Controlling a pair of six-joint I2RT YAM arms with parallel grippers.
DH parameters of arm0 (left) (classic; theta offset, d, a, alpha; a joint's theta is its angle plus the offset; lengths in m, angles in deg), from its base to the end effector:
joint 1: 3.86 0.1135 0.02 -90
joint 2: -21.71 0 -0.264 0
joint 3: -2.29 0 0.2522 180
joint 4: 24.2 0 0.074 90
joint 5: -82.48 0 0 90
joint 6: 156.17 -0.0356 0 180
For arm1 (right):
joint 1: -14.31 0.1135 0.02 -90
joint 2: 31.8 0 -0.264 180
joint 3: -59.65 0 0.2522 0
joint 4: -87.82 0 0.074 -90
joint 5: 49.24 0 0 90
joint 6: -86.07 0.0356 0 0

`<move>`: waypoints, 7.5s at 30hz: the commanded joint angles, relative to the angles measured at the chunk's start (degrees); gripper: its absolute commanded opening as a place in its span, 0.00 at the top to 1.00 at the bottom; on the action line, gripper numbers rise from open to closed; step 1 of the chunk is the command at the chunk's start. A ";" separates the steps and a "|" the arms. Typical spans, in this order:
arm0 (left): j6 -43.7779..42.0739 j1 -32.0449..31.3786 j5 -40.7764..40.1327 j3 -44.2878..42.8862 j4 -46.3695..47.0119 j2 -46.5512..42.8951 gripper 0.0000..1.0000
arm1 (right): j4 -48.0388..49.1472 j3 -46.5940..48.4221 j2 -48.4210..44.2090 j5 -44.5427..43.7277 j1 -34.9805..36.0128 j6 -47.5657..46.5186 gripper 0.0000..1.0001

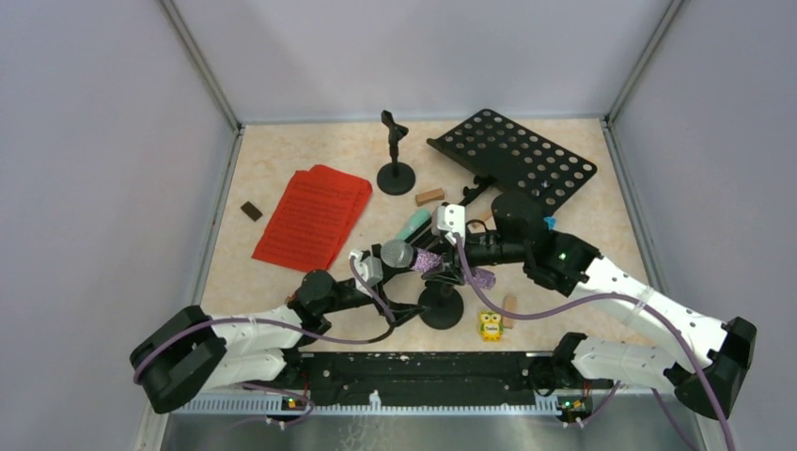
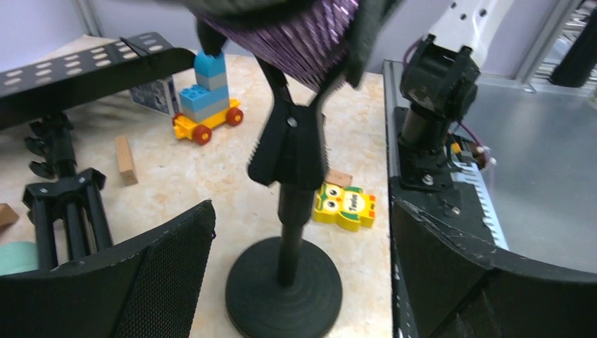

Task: Pack up the instrument practice props

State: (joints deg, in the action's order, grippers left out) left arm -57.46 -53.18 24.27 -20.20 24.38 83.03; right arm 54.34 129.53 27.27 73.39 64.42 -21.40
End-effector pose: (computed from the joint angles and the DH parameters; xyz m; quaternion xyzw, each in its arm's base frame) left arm 0.1113 -0.1582 0.2046 0.4115 0.5086 -0.5110 0.5575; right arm 0.1315 0.1872 0.3472 -0.5737 0.5772 0.3739 0.4449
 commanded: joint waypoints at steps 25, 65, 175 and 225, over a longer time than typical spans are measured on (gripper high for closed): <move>0.54 -2.45 5.16 -8.83 6.34 12.51 1.00 | 4.74 0.64 -3.32 2.75 0.31 -0.83 1.00; 6.87 -2.45 -16.58 -18.94 -30.10 -18.71 0.01 | 26.42 -6.85 -20.16 -21.19 0.33 2.97 1.00; -19.36 19.18 -29.22 -56.89 -82.81 41.89 0.64 | 15.86 -20.46 -34.93 -35.98 4.39 23.19 0.25; -13.13 19.20 -7.79 -30.61 -67.82 -26.93 0.01 | 2.22 -26.03 -31.17 -16.56 4.39 10.64 0.17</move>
State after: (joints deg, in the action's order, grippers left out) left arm -72.95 -33.99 14.35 -54.15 -47.90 62.63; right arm 52.98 105.60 -7.51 52.49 68.20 -6.58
